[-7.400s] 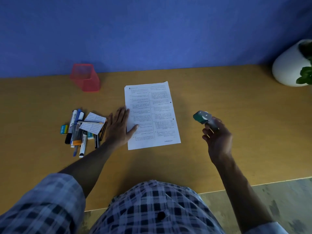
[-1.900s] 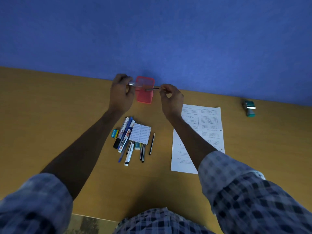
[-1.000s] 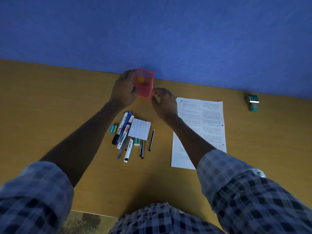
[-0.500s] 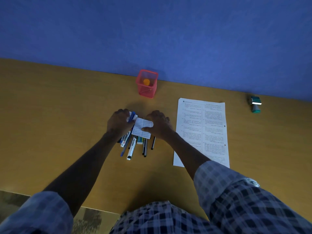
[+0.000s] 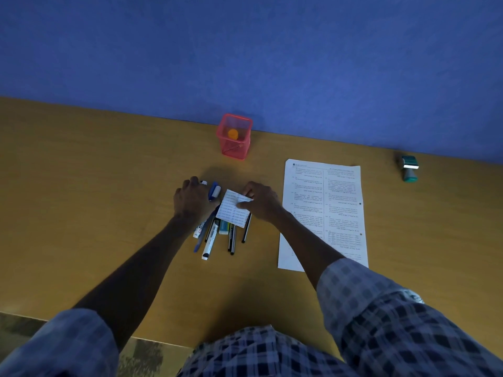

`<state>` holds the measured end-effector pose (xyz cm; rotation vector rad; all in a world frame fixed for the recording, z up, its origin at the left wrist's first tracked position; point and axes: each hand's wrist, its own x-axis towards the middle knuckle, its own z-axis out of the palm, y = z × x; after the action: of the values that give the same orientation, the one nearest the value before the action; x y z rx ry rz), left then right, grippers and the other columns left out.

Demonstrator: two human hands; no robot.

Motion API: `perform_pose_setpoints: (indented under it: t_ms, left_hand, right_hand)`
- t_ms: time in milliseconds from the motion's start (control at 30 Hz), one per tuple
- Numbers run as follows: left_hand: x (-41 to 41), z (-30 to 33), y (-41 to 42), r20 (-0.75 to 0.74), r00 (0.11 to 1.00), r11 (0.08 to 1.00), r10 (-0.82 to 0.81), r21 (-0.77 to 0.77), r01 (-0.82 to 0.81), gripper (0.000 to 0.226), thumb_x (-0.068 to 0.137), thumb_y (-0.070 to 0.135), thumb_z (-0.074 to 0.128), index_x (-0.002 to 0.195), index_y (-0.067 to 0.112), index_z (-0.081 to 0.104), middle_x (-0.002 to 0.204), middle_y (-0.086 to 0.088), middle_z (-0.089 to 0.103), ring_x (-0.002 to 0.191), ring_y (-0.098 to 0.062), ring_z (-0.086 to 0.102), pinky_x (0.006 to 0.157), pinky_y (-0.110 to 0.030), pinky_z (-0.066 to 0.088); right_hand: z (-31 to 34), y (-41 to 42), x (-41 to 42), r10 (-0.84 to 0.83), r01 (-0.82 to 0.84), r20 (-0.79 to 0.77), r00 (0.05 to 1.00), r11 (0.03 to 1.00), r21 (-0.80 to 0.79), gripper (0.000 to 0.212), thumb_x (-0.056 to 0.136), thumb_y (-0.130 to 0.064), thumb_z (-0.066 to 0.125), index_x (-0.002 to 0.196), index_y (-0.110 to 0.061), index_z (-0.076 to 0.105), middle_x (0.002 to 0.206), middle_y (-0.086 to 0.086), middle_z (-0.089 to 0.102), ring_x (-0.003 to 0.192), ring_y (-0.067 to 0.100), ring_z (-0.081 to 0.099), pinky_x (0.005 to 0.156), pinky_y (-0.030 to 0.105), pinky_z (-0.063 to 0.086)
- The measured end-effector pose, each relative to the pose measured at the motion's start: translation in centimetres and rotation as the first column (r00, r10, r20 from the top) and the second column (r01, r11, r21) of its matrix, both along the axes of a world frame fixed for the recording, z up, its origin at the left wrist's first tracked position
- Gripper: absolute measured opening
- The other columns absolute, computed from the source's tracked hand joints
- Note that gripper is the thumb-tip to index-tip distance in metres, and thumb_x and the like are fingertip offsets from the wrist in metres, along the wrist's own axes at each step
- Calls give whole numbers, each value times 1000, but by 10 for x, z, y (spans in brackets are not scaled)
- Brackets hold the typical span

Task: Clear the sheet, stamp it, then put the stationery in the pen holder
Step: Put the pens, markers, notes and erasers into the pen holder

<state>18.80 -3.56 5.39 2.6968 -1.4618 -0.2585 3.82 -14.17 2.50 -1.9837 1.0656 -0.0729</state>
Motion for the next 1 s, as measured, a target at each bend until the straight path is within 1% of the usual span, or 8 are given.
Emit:
perform_pose_setpoints:
  t_ms: [67,200,300,467,600,700,867,1000]
  left_hand:
    - [-3,1,-1,-49,999,1000,10,-17,-10,38,86,39,63,96,2,62,97,-14,60,95,-33,60,69,-36,43]
    - [-11,5,-4,-67,998,999,1,-38,-3,34,93,33,55,96,0,62,98,-17,63,93,-36,62,71,-38,47]
    - [-14,5,-6,-58,998,1000,-15,7,16,31,93,28,55,95,-2,62,97,-18,63,91,-36,64,69,-37,46]
    - [-15,6,-10,-37,998,997,-54,48,56,23,92,19,54,92,-2,63,94,-19,64,85,-35,65,63,-33,39]
    - [-17,10,-14,6,996,992,-86,91,85,23,90,20,57,100,0,64,98,-17,66,91,-33,65,70,-34,46]
    - [-18,13,-16,46,992,987,-117,116,111,24,90,19,56,102,0,65,100,-17,67,95,-33,65,75,-36,48]
    - [-19,15,-15,43,993,991,-106,91,102,23,91,16,55,105,-1,63,101,-18,67,95,-36,65,75,-37,49]
    - [-18,19,-16,-15,998,999,-54,-2,54,20,87,15,58,100,0,60,95,-19,67,87,-37,65,66,-34,43]
  right_hand:
    - [2,-4,-3,-26,23,31,999,996,80,25,75,-24,81,91,-18,63,103,4,70,97,21,65,87,39,52]
    - [8,-12,-8,-85,67,100,991,982,174,19,77,-16,79,88,-17,64,104,6,70,94,18,64,71,25,46]
    - [7,-16,-10,-147,116,120,982,966,232,16,78,-14,79,87,-17,65,98,3,69,87,15,62,64,19,42]
    - [7,-19,-15,-183,142,143,973,956,259,14,79,-13,77,87,-14,66,99,4,69,86,14,61,67,22,43]
    - [8,-20,-16,-186,142,153,970,955,260,12,80,-12,76,86,-13,66,102,7,70,85,14,60,66,23,43]
    - [11,-21,-18,-198,150,165,966,951,269,13,80,-12,77,88,-11,67,104,10,71,87,16,62,71,26,44]
    - [21,-25,-20,-238,174,199,951,939,296,21,79,-12,78,97,-4,69,101,7,70,86,14,62,68,20,45]
    - [30,-30,-20,-263,189,227,938,934,302,21,81,-15,77,99,-6,69,101,5,70,92,17,66,74,24,52]
